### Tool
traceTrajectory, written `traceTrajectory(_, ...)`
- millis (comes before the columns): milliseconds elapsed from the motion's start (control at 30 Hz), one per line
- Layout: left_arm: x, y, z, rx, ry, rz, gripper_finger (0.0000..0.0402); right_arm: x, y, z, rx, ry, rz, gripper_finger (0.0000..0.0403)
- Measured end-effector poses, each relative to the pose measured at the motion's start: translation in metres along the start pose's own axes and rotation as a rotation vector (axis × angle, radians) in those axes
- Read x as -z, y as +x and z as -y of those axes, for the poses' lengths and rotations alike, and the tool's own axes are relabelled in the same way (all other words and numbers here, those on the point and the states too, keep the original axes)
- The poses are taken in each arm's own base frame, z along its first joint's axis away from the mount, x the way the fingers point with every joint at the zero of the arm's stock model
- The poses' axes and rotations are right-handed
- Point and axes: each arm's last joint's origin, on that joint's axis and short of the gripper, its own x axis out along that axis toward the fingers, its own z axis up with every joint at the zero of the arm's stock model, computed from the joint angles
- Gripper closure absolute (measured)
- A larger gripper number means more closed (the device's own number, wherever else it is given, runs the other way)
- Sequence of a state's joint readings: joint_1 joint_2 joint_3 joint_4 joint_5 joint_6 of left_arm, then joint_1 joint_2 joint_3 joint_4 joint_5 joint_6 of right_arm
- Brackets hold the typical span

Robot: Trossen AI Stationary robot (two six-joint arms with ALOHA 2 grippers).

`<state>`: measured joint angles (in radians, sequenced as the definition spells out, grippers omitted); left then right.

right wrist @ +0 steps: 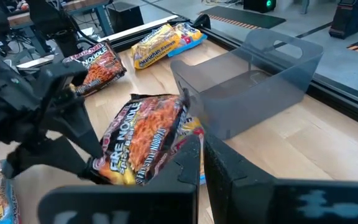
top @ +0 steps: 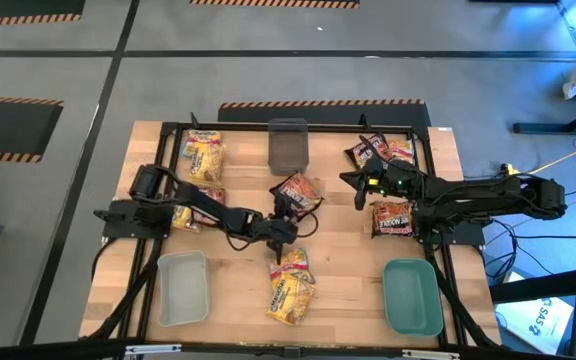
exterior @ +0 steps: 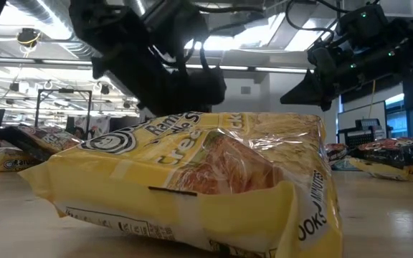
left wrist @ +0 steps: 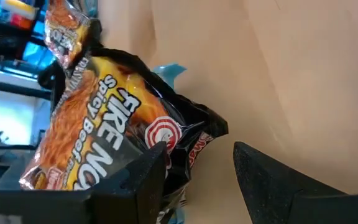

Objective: Sort Maruchan noodles
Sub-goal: Put the middle black noodle pack into the black bin

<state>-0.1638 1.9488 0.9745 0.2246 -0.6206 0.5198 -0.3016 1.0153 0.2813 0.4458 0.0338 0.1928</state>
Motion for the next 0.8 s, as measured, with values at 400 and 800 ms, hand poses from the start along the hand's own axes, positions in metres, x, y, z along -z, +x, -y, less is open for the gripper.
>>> traceTrajectory(400, 0.005, 0.012, -0.019, -0.157, -0.071, -0.039, 0.0227, 0.0, 0.0, 0.0, 0.0, 0.0, 0.002, 0.0393)
traceTrajectory(800, 0.005, 0.015, -0.022, -0.118, -0.088, -0.006, 0.0318, 0.0, 0.0, 0.0, 0.0, -0.01, 0.002, 0.0393)
